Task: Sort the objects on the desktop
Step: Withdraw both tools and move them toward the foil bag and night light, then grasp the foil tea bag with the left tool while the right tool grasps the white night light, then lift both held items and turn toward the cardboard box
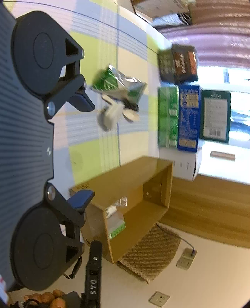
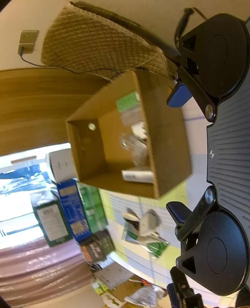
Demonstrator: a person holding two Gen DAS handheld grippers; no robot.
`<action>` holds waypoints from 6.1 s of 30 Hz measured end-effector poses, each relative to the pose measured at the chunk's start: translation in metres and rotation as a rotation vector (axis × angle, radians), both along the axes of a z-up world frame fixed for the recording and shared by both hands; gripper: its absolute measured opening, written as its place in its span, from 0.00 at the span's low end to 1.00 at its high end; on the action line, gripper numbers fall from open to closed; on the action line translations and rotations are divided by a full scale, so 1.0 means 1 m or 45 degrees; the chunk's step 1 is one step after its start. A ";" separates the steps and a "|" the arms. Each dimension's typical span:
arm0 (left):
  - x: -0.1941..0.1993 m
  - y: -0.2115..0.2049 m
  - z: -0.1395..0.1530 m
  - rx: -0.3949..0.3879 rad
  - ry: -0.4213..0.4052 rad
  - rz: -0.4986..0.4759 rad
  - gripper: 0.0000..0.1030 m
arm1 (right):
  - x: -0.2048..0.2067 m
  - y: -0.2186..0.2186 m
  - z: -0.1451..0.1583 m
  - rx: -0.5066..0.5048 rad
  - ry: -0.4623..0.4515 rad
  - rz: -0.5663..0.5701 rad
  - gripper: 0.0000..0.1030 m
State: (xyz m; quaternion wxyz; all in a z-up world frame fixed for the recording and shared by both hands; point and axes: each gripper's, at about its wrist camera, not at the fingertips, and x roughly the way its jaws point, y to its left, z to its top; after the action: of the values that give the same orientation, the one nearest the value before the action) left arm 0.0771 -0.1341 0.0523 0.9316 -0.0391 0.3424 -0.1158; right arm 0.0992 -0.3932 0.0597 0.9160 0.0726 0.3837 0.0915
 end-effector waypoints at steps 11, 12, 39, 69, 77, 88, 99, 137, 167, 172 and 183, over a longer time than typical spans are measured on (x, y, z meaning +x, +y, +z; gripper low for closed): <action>-0.021 0.038 -0.012 0.018 0.054 0.106 0.96 | -0.014 0.037 -0.018 -0.008 0.068 0.098 0.98; -0.021 0.039 -0.014 0.028 0.059 0.110 0.98 | -0.016 0.040 -0.019 -0.005 0.072 0.105 0.98; -0.023 0.110 -0.028 0.040 0.093 0.229 0.98 | -0.023 0.104 -0.041 -0.037 0.139 0.279 0.98; 0.013 0.144 -0.048 0.044 0.107 0.172 0.98 | 0.022 0.159 -0.051 -0.100 0.089 0.412 0.98; 0.058 0.152 -0.049 0.082 0.102 0.115 0.98 | 0.078 0.171 -0.056 -0.100 0.033 0.442 0.98; 0.151 0.157 -0.061 0.136 0.188 0.025 0.97 | 0.148 0.199 -0.081 -0.137 0.083 0.528 0.97; 0.217 0.152 -0.086 0.154 0.250 -0.141 0.97 | 0.196 0.214 -0.108 -0.122 0.150 0.627 0.84; 0.127 0.115 -0.118 0.138 0.532 -0.271 0.50 | 0.092 0.186 -0.111 -0.196 0.305 0.638 0.60; 0.057 0.102 -0.120 0.054 0.563 -0.173 0.70 | 0.030 0.134 -0.117 0.143 0.419 0.493 0.71; 0.062 0.098 -0.124 0.076 0.571 -0.181 0.70 | 0.029 0.133 -0.118 0.166 0.414 0.467 0.61; 0.060 0.076 -0.128 0.280 0.567 -0.240 0.71 | 0.018 0.131 -0.114 0.132 0.373 0.419 0.61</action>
State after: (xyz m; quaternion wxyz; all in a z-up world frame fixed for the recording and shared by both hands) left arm 0.1367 -0.0582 -0.0754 0.8170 0.0700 0.5517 -0.1525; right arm 0.1173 -0.2619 -0.0547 0.8182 0.0687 0.5142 0.2478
